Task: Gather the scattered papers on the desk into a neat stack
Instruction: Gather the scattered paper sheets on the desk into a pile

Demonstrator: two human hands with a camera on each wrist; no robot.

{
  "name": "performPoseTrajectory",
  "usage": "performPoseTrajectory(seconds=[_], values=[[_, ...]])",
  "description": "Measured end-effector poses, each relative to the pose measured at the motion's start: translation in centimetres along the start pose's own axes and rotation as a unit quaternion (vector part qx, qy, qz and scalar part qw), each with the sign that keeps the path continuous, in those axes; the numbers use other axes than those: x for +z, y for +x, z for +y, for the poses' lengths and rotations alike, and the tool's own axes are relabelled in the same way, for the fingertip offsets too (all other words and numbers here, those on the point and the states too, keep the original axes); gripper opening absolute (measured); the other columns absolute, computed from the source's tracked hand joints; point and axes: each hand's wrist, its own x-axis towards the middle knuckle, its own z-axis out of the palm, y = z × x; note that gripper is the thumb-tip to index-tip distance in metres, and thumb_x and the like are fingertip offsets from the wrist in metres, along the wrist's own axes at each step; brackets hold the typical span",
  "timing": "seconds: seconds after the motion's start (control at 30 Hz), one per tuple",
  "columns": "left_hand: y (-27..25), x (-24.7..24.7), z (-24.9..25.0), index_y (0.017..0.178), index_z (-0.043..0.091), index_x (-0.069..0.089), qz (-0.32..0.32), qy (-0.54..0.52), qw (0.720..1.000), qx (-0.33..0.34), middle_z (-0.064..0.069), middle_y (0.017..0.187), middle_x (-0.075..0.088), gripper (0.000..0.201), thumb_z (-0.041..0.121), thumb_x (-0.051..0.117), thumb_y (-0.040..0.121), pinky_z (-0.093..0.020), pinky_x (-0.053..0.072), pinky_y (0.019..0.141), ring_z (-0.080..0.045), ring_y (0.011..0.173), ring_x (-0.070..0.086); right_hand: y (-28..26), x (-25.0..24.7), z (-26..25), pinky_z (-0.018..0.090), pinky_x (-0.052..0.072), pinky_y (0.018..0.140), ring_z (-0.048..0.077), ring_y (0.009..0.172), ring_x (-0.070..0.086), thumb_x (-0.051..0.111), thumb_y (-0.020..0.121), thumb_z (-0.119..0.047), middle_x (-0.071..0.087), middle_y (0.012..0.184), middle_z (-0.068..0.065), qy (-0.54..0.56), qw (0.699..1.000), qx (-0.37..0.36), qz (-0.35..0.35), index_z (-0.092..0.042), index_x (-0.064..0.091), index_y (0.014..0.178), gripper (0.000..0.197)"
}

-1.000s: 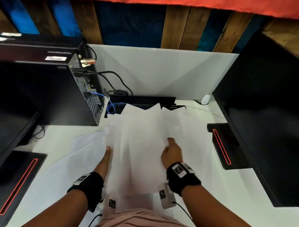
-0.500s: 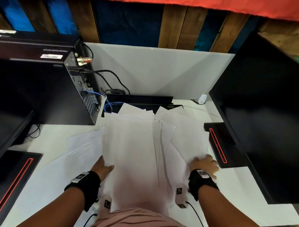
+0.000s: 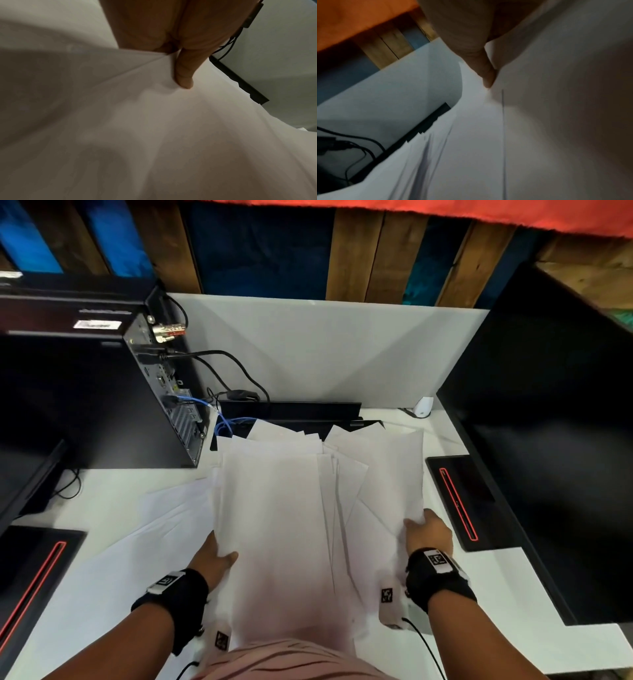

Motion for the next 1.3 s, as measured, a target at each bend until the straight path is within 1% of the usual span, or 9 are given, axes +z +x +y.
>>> performPoseTrajectory(seconds=[0.17,0.33,0.5,0.7,0.8,0.9,1.1,1.2,1.3], values=[[0.2,-0.1,-0.2,0.144,0.007,0.030,-0.005,0.002,1.000,0.001,-0.014,0.141,0.047,0.065,0.001,0.061,0.088,-0.036,0.032,0.108,-0.030,0.128,0.046,-1.3,-3.6,-3.2,0.034,0.046,0.078,0.040,0.103,0.061,0.054,0.093,-0.023,0.065,0.110,0.022,0.021,0.992,-0.082,0.094,-0.010,0.057,0.125,0.034],[0.4,-0.2,-0.4,0.143,0.008,0.032,-0.003,0.004,1.000,0.002,-0.015,0.139,0.049,0.065,0.002,0.063,0.086,-0.042,0.035,0.109,-0.031,0.126,0.048,-3.0,-7.9,-6.6,0.042,0.053,0.087,0.034,0.099,0.064,0.054,0.093,-0.021,0.068,0.105,0.015,0.131,0.952,-0.199,0.194,-0.015,0.063,0.115,0.025],[0.6,-0.3,-0.4,0.140,0.007,0.035,-0.009,0.004,1.000,-0.008,-0.014,0.135,0.052,0.060,0.003,0.062,0.087,-0.043,0.037,0.108,-0.030,0.124,0.050,-6.0,-11.1,-10.0,0.025,0.052,0.086,0.016,0.091,0.064,0.053,0.090,-0.006,0.068,0.098,0.002,0.249,0.881,-0.319,0.246,-0.014,0.068,0.104,0.022],[0.8,-0.3,-0.3,0.141,0.007,0.033,-0.017,0.016,1.000,-0.016,-0.014,0.138,0.050,0.056,0.009,0.057,0.091,-0.042,0.034,0.111,-0.030,0.127,0.047,-8.0,-12.6,-12.5,0.030,0.054,0.085,0.016,0.092,0.066,0.054,0.090,-0.008,0.067,0.097,-0.001,0.334,0.838,-0.363,0.234,-0.017,0.067,0.101,0.019],[0.7,-0.1,-0.1,0.142,0.007,0.032,-0.017,0.016,0.999,-0.024,-0.014,0.140,0.048,0.053,0.012,0.053,0.094,-0.039,0.034,0.111,-0.029,0.128,0.047,-9.1,-13.4,-13.5,0.020,0.050,0.084,0.006,0.092,0.064,0.053,0.090,-0.007,0.066,0.095,-0.003,0.356,0.819,-0.383,0.236,-0.009,0.066,0.102,0.018],[0.4,0.0,0.3,0.143,0.009,0.032,-0.007,0.022,0.999,-0.037,-0.012,0.140,0.048,0.051,0.015,0.050,0.096,-0.035,0.035,0.109,-0.028,0.127,0.047,-9.9,-14.1,-14.7,0.015,0.047,0.082,-0.003,0.090,0.061,0.053,0.090,-0.007,0.063,0.093,-0.014,0.370,0.805,-0.399,0.238,-0.017,0.063,0.101,0.018],[0.2,-0.1,0.8,0.146,0.010,0.028,-0.018,0.007,0.998,-0.055,-0.011,0.144,0.044,0.054,0.022,0.047,0.097,-0.036,0.033,0.111,-0.028,0.131,0.044,-8.3,-10.9,-15.4,0.009,0.047,0.072,-0.008,0.070,0.057,0.058,0.090,-0.011,0.061,0.083,-0.013,0.348,0.856,-0.343,0.170,-0.007,0.064,0.105,0.017],[0.6,-0.3,0.3,0.148,0.012,0.023,-0.024,-0.015,0.998,-0.062,-0.010,0.149,0.038,0.063,0.035,0.047,0.095,-0.042,0.030,0.114,-0.027,0.135,0.039,-7.4,-6.7,-14.5,0.002,0.041,0.070,0.005,0.087,0.060,0.057,0.092,-0.011,0.063,0.094,-0.005,0.305,0.903,-0.292,0.084,-0.009,0.062,0.113,0.021],[-0.3,-0.2,1.5,0.149,0.009,0.019,-0.017,-0.039,0.997,-0.059,-0.009,0.153,0.030,0.067,0.044,0.042,0.096,-0.036,0.021,0.118,-0.025,0.142,0.029,-6.5,-2.4,-12.6,0.009,0.034,0.076,0.021,0.098,0.061,0.055,0.093,-0.011,0.067,0.108,0.011,0.201,0.948,-0.245,0.020,-0.004,0.059,0.116,0.025]])
